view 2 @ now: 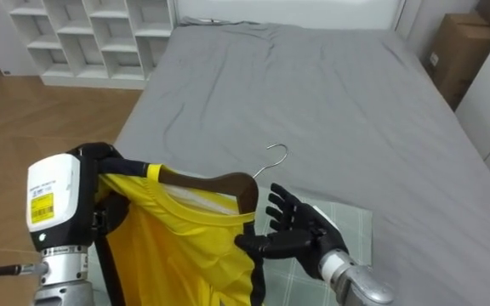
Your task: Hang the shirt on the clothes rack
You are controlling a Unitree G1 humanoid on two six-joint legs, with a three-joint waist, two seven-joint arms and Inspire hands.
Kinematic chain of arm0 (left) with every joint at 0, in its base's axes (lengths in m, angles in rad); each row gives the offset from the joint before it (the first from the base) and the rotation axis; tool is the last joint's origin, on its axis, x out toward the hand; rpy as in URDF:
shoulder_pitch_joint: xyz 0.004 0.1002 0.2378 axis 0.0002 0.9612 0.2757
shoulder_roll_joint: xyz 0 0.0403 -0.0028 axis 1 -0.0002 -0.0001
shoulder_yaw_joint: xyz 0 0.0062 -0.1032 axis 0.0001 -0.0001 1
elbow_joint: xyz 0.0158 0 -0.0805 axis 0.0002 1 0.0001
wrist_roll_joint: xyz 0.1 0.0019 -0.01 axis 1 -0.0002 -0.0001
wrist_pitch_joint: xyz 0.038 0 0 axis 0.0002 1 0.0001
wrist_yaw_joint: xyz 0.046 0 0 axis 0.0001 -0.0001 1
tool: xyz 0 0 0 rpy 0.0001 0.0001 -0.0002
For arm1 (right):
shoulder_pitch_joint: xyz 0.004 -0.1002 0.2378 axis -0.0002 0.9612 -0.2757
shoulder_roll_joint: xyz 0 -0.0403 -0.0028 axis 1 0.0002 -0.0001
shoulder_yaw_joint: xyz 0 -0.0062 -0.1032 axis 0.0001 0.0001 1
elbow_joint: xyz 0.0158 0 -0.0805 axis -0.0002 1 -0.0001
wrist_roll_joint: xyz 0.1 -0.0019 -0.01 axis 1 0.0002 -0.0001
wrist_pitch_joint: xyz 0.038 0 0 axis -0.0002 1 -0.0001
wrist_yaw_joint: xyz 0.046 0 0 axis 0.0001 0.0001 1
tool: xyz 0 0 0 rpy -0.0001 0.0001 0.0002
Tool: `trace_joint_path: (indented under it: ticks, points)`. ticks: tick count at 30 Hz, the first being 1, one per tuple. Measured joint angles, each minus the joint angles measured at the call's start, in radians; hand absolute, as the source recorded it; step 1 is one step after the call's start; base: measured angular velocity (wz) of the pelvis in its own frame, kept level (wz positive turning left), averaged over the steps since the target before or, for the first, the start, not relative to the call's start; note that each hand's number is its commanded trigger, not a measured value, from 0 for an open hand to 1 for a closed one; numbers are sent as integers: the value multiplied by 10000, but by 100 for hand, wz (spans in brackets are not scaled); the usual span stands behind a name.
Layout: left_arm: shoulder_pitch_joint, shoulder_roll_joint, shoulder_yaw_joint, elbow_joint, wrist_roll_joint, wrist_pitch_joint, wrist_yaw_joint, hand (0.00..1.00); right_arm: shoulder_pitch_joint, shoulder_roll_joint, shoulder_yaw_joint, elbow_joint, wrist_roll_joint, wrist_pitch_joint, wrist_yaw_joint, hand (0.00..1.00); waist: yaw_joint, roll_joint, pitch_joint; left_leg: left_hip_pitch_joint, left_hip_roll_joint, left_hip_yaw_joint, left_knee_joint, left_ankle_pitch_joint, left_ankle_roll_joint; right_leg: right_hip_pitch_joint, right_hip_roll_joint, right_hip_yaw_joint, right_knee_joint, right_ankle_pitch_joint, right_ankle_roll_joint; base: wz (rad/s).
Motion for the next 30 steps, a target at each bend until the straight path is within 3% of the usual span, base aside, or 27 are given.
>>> trace_joint_path:
  ticks: [14, 30]
  points:
    - [-10, -29, -408, -6, -12, 219, 139, 100, 3, 46, 398, 0, 62, 1, -170, 0, -8, -136, -69, 18, 4, 1, 0, 0, 0, 34, 3, -27, 14, 1, 2, 0]
    - [-10, -27, -596, -5, -9, 233, 133, 100, 25, 332, 605, 46, 409, 78, -172, 0, 7, -216, 7, 21, 4, -1, 1, 0, 0, 75, -4, -120, -2, 1, 2, 1]
